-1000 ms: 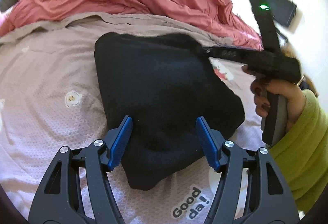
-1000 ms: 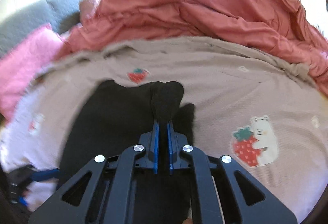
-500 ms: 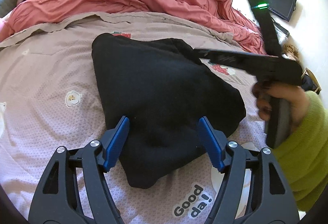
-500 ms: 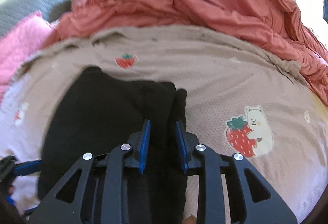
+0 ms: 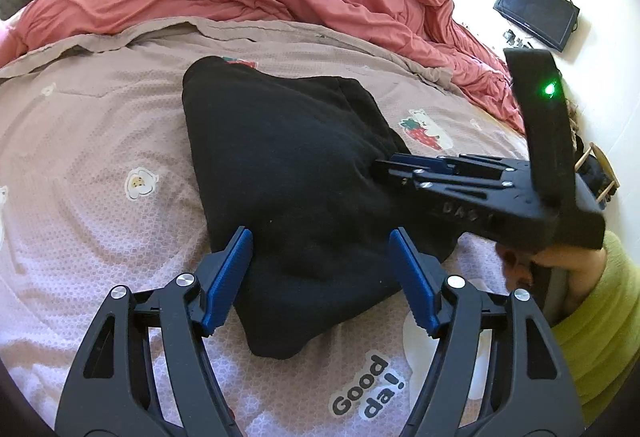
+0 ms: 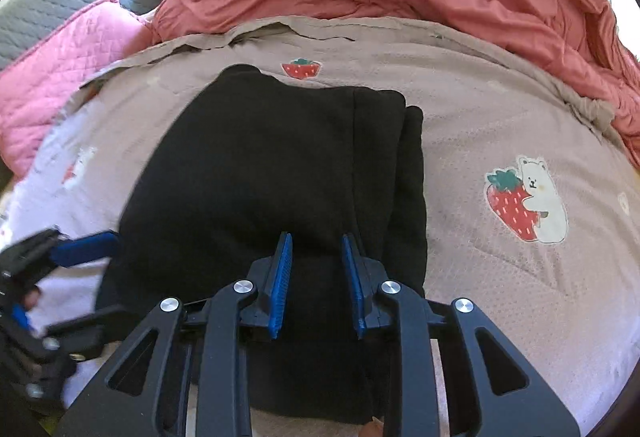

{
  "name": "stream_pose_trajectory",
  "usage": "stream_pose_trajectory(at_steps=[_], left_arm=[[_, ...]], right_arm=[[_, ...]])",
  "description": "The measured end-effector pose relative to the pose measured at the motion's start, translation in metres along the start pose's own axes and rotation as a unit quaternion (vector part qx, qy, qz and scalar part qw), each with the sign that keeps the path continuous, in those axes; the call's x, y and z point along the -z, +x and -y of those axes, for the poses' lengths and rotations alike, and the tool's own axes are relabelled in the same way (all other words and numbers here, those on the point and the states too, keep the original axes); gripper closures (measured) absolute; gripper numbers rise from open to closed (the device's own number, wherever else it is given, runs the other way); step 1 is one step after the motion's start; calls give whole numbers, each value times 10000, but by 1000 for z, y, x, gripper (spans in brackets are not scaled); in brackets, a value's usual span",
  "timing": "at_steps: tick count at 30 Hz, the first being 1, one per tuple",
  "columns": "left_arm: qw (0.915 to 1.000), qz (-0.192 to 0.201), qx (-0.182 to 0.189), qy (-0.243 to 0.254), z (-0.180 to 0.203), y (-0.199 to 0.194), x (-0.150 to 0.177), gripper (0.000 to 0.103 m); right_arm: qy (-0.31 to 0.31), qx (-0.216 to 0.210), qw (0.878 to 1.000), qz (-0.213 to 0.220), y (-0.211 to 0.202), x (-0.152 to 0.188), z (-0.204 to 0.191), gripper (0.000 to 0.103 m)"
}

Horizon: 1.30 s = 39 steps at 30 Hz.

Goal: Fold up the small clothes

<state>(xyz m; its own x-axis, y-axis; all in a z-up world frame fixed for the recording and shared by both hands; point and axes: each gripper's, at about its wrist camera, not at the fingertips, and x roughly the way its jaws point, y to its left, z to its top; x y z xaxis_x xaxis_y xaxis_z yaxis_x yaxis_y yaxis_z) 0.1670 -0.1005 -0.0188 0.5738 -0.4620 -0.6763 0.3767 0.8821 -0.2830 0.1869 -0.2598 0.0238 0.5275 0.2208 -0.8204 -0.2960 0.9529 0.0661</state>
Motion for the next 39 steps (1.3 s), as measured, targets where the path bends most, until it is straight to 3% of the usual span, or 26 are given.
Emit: stream_pose_trajectory(at_steps=[5,8,11,13,14,16,18,21,30,39], left_arm=[[9999,-17,0,-114,-4,-5,-2,38],[9998,44,-50,-180,-7,-12,-5,35],[9995,108,-90,-268,-11,-18,-8,33],[9993,161,-171,-298,-13,-23,-9,26],[9991,195,-228,-303,-14,-26,-10,20],[9985,271,-333,-346,-16,-32,-11,18],[9979,322,-390,-403,-18,-37,-12,11],[9964,432,-538,-494,-19,-48,-12,10],[9914,784,-918,-511,-14,-87,6,10],[9899,702,-1149,-453,-9,-99,33,10]], right_arm=[[94,-48,9998,181,-14,-2,0,77],[256,-48,9989,400,-29,-4,6,60],[427,-117,9976,540,-43,-4,10,54],[454,-57,9968,662,-53,-2,11,35],[471,-75,9960,750,-59,-2,11,33],[502,-43,9949,875,-70,-1,12,19],[507,-20,9932,1045,-81,1,11,14],[443,46,9911,1253,-97,4,7,8],[506,323,9849,1626,-133,24,3,5],[630,488,9830,1654,-152,54,6,5]])
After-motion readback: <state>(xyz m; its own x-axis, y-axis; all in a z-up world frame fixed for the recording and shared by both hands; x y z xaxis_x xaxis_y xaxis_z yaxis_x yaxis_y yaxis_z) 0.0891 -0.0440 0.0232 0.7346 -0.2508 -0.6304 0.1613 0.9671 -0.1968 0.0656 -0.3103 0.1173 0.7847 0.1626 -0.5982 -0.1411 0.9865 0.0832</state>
